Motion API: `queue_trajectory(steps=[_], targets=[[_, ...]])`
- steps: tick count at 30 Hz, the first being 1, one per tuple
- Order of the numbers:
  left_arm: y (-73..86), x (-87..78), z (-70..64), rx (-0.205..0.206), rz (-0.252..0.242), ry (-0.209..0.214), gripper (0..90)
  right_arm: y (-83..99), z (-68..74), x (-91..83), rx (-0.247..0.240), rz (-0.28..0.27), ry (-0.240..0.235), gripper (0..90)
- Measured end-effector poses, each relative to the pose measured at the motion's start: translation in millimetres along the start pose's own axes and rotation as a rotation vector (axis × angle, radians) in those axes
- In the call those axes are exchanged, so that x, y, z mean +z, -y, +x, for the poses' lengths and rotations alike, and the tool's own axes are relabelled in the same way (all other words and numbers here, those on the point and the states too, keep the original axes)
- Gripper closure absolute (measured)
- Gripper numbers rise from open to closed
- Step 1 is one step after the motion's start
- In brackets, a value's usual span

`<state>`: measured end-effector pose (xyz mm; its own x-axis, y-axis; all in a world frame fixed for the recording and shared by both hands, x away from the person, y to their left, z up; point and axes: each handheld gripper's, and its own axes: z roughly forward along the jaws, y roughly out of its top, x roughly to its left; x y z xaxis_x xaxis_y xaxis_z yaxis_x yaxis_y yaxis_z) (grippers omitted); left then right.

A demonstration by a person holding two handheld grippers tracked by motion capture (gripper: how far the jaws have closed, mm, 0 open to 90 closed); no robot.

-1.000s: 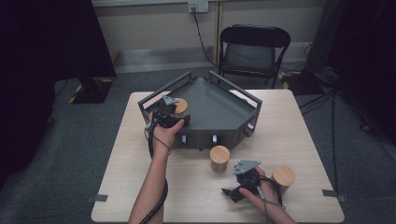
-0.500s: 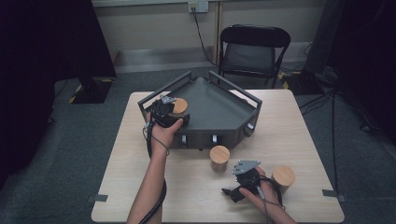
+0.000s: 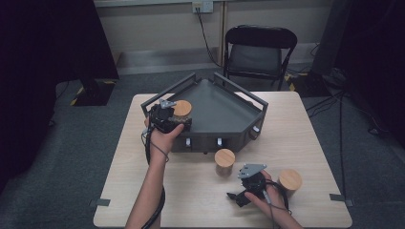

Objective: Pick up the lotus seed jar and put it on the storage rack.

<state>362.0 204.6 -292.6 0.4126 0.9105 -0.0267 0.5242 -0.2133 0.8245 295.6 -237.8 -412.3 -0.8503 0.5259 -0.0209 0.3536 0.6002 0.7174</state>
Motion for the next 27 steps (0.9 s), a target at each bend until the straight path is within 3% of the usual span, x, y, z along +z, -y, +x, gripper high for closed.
queue_trajectory(steps=[6,15,27], targets=[[4.3,-4.4,-0.8,0.02,0.002,0.0,8.5,0.0,0.0,0.0,0.0,0.0,0.0,0.0],[13.8,-11.0,1.9,0.008,-0.012,0.015,7.2,-0.1,0.0,0.0,0.001,0.001,0.0,0.0],[25.6,-19.0,0.0,0.033,-0.023,0.036,5.6,-0.1,0.0,0.0,0.0,0.001,0.0,0.0]])
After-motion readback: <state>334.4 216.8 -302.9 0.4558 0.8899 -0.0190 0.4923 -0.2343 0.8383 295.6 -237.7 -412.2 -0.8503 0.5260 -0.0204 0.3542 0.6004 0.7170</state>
